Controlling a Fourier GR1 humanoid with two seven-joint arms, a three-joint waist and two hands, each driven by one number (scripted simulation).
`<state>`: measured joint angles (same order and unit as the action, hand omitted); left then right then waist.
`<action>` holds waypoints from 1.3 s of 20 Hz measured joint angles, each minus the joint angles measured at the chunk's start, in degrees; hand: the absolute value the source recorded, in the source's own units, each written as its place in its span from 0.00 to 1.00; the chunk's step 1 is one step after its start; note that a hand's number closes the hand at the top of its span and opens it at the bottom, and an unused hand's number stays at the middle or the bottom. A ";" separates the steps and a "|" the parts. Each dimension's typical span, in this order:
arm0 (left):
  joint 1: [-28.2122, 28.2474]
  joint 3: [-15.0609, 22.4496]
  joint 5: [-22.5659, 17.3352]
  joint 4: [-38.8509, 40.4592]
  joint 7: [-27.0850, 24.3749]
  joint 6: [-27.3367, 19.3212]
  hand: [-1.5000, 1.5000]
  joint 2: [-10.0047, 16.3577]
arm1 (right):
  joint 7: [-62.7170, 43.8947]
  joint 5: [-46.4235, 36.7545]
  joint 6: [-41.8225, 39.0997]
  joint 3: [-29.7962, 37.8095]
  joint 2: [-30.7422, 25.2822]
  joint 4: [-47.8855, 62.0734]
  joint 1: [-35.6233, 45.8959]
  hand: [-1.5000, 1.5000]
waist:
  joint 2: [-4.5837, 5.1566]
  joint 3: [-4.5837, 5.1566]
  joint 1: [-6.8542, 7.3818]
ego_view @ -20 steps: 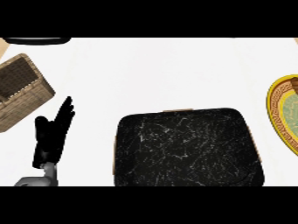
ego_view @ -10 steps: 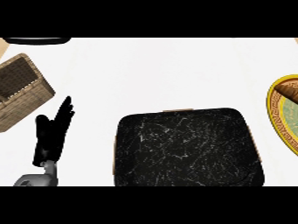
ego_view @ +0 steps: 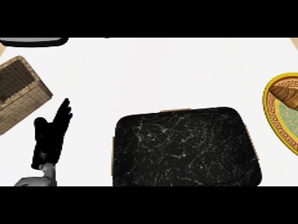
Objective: Pick the croissant from the tray and place it in the plate
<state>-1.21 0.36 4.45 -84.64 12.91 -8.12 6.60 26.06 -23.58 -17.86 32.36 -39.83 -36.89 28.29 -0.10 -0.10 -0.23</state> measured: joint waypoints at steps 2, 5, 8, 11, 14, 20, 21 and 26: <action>-0.15 -0.15 -0.30 0.10 0.16 0.25 0.50 -0.01 | 0.99 3.65 -3.00 3.12 -1.09 1.70 -0.21 0.00 | 0.04 0.02 -0.06; 0.63 0.85 0.65 0.30 -1.07 -0.25 0.50 -0.90 | 2.75 7.15 -7.53 6.08 -4.08 5.86 -0.24 0.00 | 0.19 0.00 0.33; -0.31 0.06 0.26 1.02 -1.21 0.19 0.50 -0.58 | 5.69 8.98 -10.85 6.88 -5.75 8.96 -1.37 0.00 | 0.24 0.02 0.50; 0.31 1.01 0.97 -1.20 0.49 -0.33 0.50 -1.20 | 8.21 9.65 -10.93 6.63 -6.40 11.75 -1.83 0.00 | 0.27 0.00 0.76; -0.14 0.61 0.85 -0.13 -0.21 -0.07 0.50 -1.25 | 10.03 10.02 -10.96 5.88 -6.97 13.67 -1.81 0.00 | 0.32 0.00 0.85; -1.04 -0.24 0.60 -0.13 0.58 0.47 0.50 -0.88 | 12.67 10.82 -8.72 3.77 -6.03 13.93 -3.10 0.00 | 0.26 0.01 0.73; -1.43 -0.50 0.44 0.07 0.65 0.88 0.50 -0.60 | 13.15 10.73 -7.87 3.28 -5.62 14.25 -3.18 0.00 | 0.26 0.03 0.74; -0.85 -0.85 0.55 -0.63 0.66 1.43 0.50 -0.33 | 14.58 10.24 -4.79 1.38 -5.83 16.43 -2.77 0.00 | 0.28 0.02 0.86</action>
<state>-2.07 -0.49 5.00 -85.27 13.57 -6.69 6.26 40.63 -13.34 -22.65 33.74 -45.66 -20.46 25.51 0.19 -0.08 0.63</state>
